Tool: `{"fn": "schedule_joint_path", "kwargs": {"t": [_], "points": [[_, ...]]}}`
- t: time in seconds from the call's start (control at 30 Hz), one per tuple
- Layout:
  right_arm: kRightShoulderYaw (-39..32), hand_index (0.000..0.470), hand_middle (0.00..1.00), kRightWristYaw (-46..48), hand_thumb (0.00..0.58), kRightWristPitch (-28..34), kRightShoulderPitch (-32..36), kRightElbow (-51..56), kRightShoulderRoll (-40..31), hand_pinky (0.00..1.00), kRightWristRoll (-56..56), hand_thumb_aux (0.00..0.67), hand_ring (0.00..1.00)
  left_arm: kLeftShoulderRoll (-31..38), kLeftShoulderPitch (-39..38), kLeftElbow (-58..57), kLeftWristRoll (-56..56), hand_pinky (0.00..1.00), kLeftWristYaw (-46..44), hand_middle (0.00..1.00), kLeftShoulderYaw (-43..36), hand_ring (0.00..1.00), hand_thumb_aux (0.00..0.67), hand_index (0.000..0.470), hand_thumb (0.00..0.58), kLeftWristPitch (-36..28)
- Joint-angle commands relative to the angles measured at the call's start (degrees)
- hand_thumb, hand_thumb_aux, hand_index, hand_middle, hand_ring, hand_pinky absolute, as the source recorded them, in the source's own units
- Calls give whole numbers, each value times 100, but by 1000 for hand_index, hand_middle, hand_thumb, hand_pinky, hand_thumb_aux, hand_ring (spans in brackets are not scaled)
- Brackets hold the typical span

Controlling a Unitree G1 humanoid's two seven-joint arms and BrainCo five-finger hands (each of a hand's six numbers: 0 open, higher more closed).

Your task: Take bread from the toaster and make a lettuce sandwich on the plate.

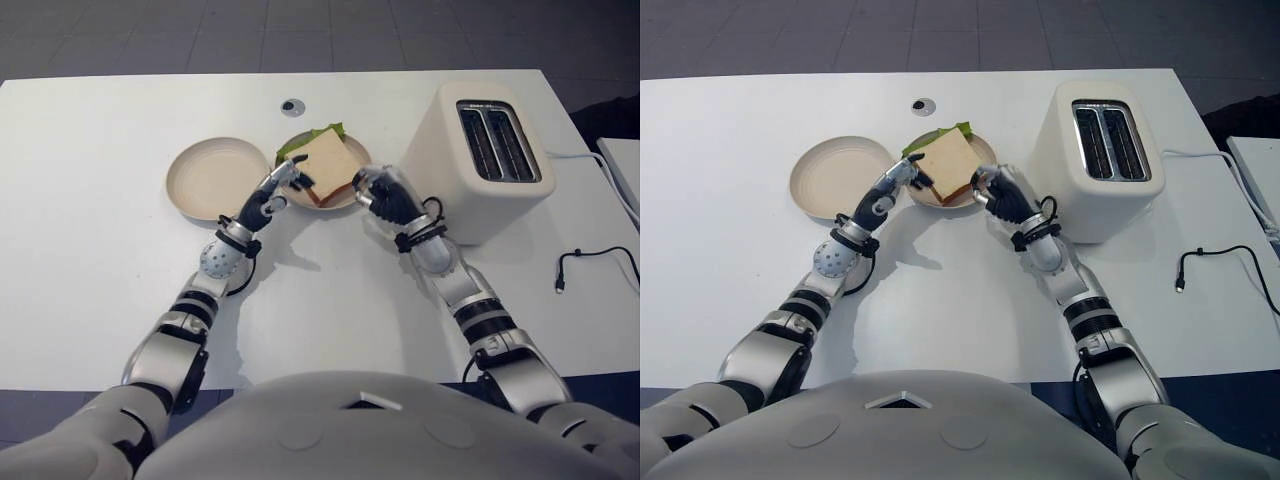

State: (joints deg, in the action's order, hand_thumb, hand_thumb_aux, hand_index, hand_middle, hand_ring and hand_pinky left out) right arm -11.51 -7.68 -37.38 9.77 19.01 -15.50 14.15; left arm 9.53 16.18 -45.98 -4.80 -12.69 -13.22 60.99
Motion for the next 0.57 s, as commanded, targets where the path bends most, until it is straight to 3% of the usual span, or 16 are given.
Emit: {"fn": "schedule_joint_path", "kwargs": {"t": [0.03,0.2,0.33,0.57], "points": [[220,0,0,541,0,-206,-476,-1237,326,0,-1784,0,0,5,-585,2009,-1469,0,-537,0,-14,0,0,0,0,-358],[287,0,0,908,0,-295,-884,-2184,371,0,-2159,0,0,27,-1126,3639,-1626,0,-657,0,7,0,0,0,0,-848],[308,0,0,1195,0,-196,-955,-2261,427,0,-2149,0,0,-62,-1213,3705,-1671,0,-848,0,60,0,0,0,0,-1259],[385,0,0,1490,0,-125,-991,-2259,569,0,-2063,0,0,-262,-1265,3632,-1451,0,-1070,0,245,0,0,0,0,-1378]]}}
